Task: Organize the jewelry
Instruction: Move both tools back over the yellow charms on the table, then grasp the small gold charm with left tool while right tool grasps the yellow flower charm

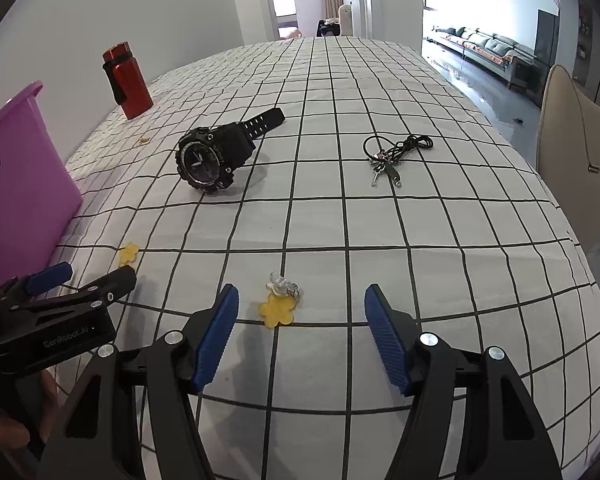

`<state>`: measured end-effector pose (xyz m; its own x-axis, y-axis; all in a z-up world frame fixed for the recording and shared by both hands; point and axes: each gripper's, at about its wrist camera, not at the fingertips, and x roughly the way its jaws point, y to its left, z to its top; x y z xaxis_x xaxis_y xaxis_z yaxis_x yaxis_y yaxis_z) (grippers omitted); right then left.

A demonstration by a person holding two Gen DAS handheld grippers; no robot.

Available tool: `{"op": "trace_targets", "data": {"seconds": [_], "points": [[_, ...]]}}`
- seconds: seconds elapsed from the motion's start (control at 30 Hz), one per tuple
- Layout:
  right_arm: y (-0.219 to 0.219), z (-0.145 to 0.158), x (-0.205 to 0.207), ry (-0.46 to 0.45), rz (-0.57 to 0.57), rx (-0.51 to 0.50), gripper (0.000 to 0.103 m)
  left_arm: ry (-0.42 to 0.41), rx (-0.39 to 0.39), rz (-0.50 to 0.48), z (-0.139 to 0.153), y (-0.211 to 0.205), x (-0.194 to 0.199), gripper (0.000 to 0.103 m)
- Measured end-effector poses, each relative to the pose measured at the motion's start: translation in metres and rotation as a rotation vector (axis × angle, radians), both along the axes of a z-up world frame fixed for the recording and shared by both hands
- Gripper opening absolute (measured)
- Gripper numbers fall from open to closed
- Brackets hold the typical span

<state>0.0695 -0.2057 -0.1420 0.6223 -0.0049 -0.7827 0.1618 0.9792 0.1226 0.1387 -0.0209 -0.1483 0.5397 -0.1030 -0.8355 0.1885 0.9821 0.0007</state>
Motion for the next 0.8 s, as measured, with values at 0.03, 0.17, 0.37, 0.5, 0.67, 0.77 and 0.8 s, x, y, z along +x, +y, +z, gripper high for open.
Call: {"op": "trace_targets", "data": {"seconds": [0.03, 0.17, 0.37, 0.5, 0.67, 0.77, 0.8], "points": [[0.001, -0.001, 0.001, 0.004, 0.000, -0.006, 0.063, 0.003, -0.005, 0.001, -0.001, 0.000, 0.002, 0.097], [0.003, -0.004, 0.004, 0.015, 0.004, -0.021, 0.063, 0.003, -0.007, -0.003, -0.004, -0.002, 0.005, 0.097], [0.008, -0.006, 0.007, 0.010, 0.012, -0.073, 0.049, -0.014, 0.000, -0.013, -0.005, -0.006, 0.006, 0.097], [0.008, -0.006, 0.007, 0.004, 0.006, -0.086, 0.044, -0.023, -0.001, -0.011, -0.004, -0.006, 0.006, 0.097], [0.012, -0.006, 0.007, 0.005, 0.022, -0.102, 0.037, -0.038, -0.002, -0.023, -0.003, -0.008, 0.001, 0.087], [0.015, -0.005, 0.007, 0.006, 0.030, -0.113, 0.034, -0.047, -0.004, -0.036, -0.001, -0.010, -0.003, 0.079], [0.016, -0.005, 0.007, 0.006, 0.032, -0.116, 0.034, -0.050, -0.005, -0.038, -0.001, -0.010, -0.004, 0.078]]}}
